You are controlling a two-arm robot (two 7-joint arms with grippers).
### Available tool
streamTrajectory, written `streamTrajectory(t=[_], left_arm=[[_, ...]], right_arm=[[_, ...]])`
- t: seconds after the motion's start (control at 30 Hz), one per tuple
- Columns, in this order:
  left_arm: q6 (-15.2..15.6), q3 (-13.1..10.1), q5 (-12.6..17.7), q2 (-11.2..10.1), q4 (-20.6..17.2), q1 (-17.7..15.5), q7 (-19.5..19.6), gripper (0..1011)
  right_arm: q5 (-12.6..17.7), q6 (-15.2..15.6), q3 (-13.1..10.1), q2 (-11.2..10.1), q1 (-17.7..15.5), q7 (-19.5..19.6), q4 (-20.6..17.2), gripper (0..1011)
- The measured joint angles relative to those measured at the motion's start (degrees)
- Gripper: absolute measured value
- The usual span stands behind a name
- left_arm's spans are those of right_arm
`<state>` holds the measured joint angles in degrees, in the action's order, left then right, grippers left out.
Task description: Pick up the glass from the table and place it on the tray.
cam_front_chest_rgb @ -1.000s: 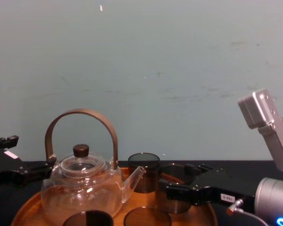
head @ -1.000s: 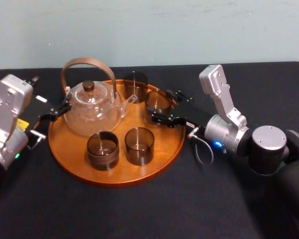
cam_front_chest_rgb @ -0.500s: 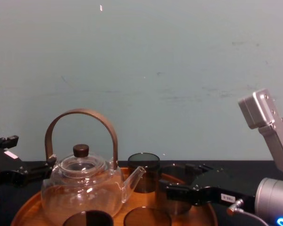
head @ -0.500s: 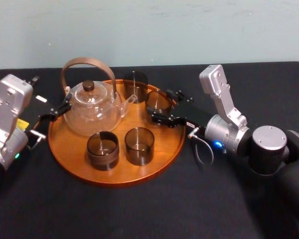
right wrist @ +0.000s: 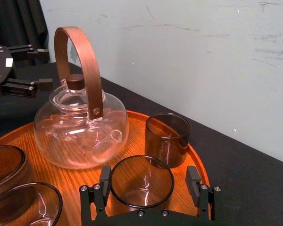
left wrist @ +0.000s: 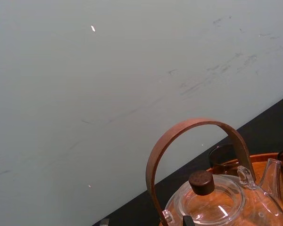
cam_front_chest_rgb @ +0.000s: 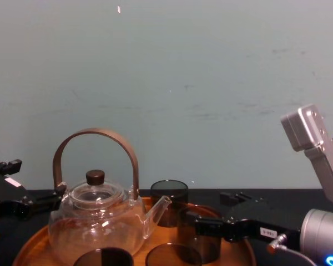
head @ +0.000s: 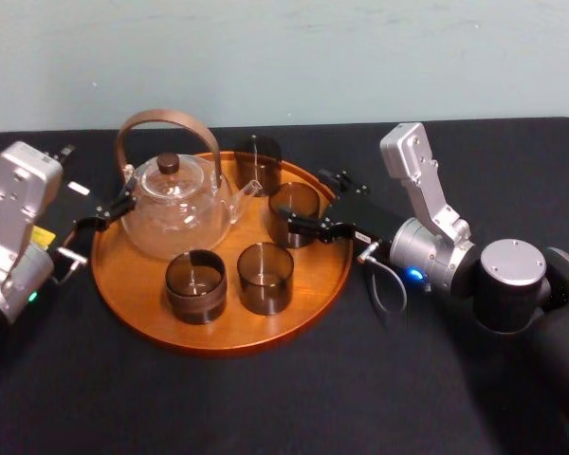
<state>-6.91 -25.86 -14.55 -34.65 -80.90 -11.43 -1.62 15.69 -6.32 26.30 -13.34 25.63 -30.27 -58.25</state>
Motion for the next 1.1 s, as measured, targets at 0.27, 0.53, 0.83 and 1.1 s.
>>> streamTrajectory(t=[0.27,0.53,0.83,1.1], left_arm=[[0.00,0.00,0.00,0.00,0.00,0.00,0.00,1009],[0.00,0.00,0.00,0.00,0.00,0.00,0.00,1009],[0.00,0.00,0.00,0.00,0.00,0.00,0.00,1010],[0.00,0.00,0.00,0.00,0.00,0.00,0.00,1010]], right_arm=[[0.59,0.06,-0.34,-0.13,-0.29,-0.28,-0.32,1002],[1.42,0.50,-0.92,-1.72,-1.75,-0.72,-4.14,1002],[2.83,0.57,-2.34,-5.09,-5.14,-0.54,-12.94,1002],[3.95,-0.26,-4.69,-8.26,-9.11,1.33,-20.44,1002]])
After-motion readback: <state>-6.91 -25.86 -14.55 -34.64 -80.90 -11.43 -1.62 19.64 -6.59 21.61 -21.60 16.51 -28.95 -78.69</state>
